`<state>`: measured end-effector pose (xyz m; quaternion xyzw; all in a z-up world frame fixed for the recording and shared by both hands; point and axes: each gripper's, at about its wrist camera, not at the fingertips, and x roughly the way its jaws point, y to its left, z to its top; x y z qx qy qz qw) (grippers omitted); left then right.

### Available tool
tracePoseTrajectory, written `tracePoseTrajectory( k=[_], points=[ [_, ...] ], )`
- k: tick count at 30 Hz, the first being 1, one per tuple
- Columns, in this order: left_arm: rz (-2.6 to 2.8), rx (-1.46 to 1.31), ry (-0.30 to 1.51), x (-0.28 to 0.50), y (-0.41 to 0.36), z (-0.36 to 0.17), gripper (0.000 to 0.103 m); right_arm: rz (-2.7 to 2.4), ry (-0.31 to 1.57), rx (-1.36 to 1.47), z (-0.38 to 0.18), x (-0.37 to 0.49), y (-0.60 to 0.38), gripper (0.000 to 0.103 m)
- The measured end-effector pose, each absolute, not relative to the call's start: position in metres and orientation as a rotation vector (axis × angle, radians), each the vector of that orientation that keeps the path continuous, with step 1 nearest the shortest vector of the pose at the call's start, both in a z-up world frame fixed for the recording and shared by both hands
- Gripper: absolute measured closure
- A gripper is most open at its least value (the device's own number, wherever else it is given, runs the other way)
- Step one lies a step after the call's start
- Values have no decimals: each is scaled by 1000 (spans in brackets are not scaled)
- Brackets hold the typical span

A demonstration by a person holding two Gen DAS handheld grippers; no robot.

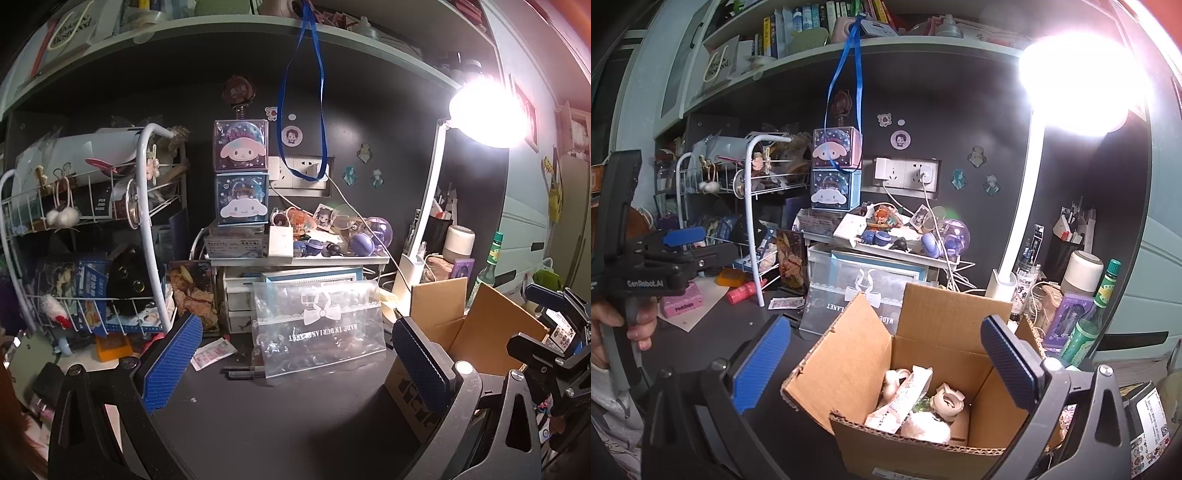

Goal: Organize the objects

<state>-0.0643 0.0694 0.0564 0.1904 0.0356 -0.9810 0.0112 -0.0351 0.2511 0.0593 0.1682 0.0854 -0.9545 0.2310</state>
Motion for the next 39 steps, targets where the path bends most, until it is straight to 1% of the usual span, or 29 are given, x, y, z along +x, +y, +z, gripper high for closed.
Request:
tracePoseTrajectory(
  k=[39],
  points=[
    [-3053, 611, 119, -65, 69, 55, 0, -2603, 219, 483, 55, -36, 248, 0]
  ],
)
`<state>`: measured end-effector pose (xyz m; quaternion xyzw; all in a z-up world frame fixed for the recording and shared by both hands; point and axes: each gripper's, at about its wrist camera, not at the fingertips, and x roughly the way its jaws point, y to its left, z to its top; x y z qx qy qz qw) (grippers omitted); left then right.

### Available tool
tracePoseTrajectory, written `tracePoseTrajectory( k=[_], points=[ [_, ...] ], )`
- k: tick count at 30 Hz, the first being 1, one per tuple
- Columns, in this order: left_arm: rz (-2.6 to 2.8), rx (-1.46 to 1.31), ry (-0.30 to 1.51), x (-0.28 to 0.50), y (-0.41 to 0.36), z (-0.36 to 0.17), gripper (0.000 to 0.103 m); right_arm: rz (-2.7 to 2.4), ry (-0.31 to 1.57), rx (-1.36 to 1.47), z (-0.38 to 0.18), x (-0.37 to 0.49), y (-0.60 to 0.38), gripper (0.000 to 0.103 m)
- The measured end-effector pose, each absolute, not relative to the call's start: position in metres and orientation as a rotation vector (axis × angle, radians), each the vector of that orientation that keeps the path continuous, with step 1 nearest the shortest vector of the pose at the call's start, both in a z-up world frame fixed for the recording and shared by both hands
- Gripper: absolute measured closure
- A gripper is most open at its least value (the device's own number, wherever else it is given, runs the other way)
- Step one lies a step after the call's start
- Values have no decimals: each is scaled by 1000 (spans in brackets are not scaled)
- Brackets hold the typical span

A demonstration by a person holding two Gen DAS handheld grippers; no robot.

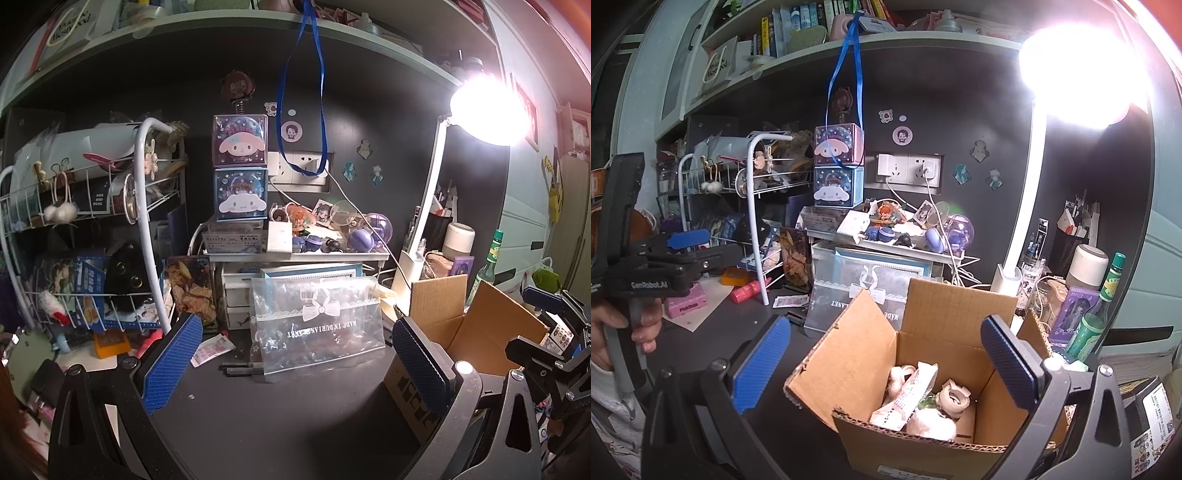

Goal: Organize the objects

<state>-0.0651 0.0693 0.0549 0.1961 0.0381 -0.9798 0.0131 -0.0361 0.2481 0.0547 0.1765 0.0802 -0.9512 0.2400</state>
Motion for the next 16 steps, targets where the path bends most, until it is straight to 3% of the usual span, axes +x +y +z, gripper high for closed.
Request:
tracePoseTrajectory(
  k=[16],
  points=[
    [-3047, 616, 125, -65, 70, 54, 0, -2595, 223, 490, 54, -37, 250, 0]
  ],
)
